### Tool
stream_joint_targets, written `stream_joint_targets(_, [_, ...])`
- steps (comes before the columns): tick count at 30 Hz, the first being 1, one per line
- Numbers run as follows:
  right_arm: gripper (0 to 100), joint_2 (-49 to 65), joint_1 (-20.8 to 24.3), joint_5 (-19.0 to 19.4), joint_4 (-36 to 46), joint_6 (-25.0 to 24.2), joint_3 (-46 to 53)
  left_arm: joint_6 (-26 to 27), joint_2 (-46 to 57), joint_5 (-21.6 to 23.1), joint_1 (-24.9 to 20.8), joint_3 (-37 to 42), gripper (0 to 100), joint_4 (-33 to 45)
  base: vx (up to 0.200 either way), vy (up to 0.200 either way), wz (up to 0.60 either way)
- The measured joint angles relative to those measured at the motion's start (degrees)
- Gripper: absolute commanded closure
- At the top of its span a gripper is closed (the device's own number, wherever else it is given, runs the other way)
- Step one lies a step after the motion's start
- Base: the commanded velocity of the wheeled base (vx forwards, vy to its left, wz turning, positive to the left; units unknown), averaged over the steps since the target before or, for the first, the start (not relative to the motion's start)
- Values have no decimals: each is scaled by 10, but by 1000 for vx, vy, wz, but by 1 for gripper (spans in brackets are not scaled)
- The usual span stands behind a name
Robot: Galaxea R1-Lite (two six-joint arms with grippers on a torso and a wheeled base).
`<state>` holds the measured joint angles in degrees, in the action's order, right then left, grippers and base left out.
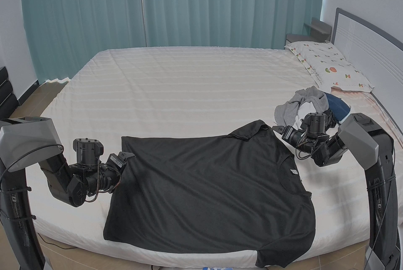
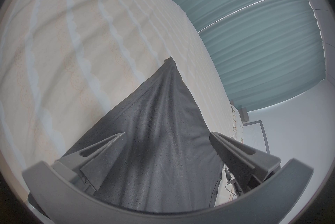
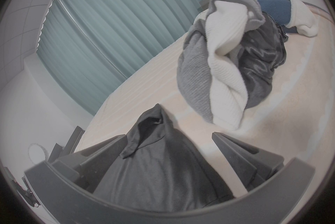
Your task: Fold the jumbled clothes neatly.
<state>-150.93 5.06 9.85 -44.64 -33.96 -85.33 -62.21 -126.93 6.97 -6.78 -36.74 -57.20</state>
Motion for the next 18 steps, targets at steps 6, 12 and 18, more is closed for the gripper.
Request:
stream_joint_targets(6, [100, -33, 8, -10, 10, 1, -45, 0, 0, 0, 0, 0, 0, 0, 0, 0, 0])
stream_joint_targets(12, [100, -53, 17, -15, 14, 7, -60, 0, 0, 0, 0, 1, 0, 0, 0, 0, 0])
stream_joint_targets(18, [100, -60, 13, -29, 15, 5, -77, 0, 0, 0, -1, 1, 0, 0, 0, 0, 0])
